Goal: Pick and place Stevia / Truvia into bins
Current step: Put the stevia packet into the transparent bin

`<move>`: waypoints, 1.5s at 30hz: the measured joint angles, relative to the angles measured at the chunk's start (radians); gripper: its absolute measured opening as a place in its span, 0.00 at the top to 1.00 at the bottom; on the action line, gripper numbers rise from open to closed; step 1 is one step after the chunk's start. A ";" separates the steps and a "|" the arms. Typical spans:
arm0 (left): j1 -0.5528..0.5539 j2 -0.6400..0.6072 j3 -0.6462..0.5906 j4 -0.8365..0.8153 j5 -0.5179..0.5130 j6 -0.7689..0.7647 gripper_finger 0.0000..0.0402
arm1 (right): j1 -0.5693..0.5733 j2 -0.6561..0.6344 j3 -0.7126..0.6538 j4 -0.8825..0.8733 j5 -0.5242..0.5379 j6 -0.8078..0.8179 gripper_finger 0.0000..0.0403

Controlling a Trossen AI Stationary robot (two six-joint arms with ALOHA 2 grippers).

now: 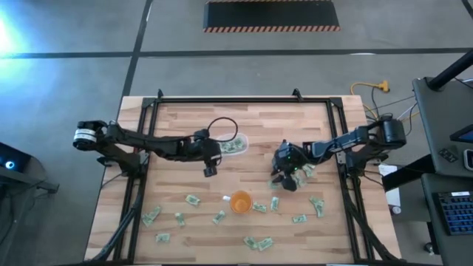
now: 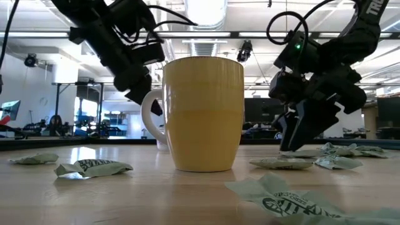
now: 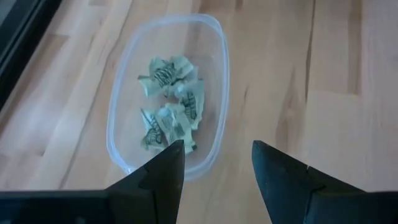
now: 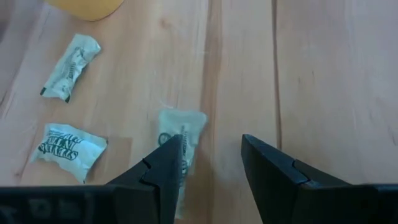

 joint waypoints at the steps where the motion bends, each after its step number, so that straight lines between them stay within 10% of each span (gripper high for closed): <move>1: 0.000 0.000 -0.005 0.002 0.000 -0.001 0.57 | 0.002 0.000 0.000 0.002 0.000 -0.001 0.61; 29: 0.001 0.000 -0.019 0.009 -0.003 -0.023 0.57 | 0.068 -0.017 0.014 -0.092 -0.039 -0.063 0.58; 45: 0.001 0.000 -0.020 0.037 -0.003 -0.023 0.57 | 0.092 -0.021 0.040 -0.106 0.090 -0.164 0.90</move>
